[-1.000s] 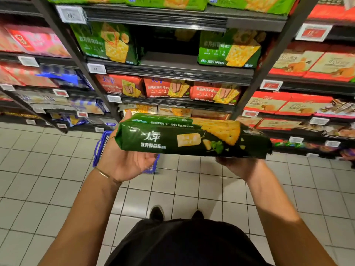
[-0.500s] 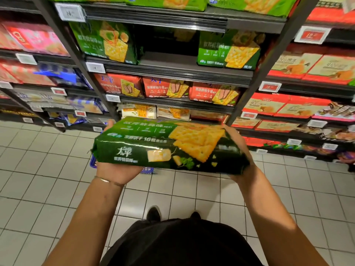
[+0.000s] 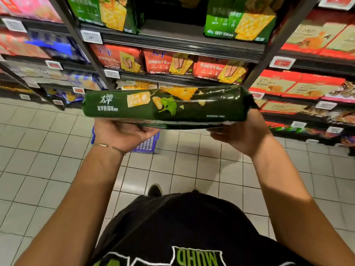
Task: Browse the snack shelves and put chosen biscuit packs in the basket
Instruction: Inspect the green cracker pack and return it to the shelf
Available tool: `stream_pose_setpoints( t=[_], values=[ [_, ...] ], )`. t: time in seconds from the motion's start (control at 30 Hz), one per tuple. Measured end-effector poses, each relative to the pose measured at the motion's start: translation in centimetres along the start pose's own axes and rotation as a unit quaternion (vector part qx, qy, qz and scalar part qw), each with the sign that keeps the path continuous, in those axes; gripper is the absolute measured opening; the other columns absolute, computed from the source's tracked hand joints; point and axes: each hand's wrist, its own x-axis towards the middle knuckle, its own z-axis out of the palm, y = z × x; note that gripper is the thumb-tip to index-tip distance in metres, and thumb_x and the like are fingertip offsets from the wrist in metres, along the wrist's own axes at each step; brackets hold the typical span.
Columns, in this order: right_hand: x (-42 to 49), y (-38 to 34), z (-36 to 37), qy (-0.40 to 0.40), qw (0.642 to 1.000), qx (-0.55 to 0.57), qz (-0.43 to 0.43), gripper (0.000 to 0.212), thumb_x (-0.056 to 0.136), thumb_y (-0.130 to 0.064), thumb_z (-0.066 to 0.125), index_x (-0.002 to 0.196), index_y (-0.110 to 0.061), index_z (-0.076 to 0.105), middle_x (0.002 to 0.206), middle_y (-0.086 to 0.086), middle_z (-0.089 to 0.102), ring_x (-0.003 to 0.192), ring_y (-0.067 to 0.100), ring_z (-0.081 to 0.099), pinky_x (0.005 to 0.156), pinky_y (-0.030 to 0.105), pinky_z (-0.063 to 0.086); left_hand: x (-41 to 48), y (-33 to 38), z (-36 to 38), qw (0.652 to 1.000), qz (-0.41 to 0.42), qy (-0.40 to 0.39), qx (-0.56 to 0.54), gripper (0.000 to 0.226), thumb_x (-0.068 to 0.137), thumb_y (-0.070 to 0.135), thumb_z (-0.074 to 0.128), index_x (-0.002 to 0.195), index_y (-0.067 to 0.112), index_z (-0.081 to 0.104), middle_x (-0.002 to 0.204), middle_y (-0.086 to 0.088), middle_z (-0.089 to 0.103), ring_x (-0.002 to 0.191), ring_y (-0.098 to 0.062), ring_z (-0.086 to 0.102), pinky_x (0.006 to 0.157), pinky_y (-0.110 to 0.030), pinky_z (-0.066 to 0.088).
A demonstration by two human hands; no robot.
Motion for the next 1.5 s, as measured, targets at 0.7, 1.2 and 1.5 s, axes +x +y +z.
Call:
stream_pose_setpoints(
  t=[0.7,1.2,1.5],
  values=[
    [2.0,1.6,-1.2,0.133,0.991,0.032,0.006,0.047,0.106,-0.04,0.032,0.116,-0.008,0.065,0.1,0.017,0.066,0.08,0.03,0.067,0.079,0.041,0.056,-0.8,0.8,0.9,0.992,-0.047,0.017,0.114,0.057,0.093,0.052,0.055,0.136,0.016,0.064,0.137,-0.016,0.066,0.117,-0.037,0.069,0.087,-0.053,0.06],
    [2.4,2.6,-2.2,0.148,0.983,0.086,0.062,0.044,0.1,-0.048,0.033,0.107,-0.018,0.065,0.087,0.005,0.069,0.071,0.019,0.066,0.077,0.033,0.054,-2.0,0.3,2.8,0.951,-0.038,0.046,0.303,0.06,0.094,0.063,0.048,0.141,0.027,0.061,0.129,-0.008,0.072,0.111,-0.032,0.072,0.073,-0.032,0.064],
    [2.9,2.1,-1.6,0.209,0.977,0.047,0.003,0.047,0.106,-0.037,0.027,0.126,-0.023,0.067,0.116,0.005,0.078,0.113,0.027,0.071,0.089,0.045,0.052,-0.8,1.0,1.4,0.957,-0.045,0.053,0.282,0.055,0.096,0.064,0.048,0.133,0.029,0.068,0.13,-0.005,0.071,0.109,-0.034,0.071,0.048,-0.022,0.057]
  ],
)
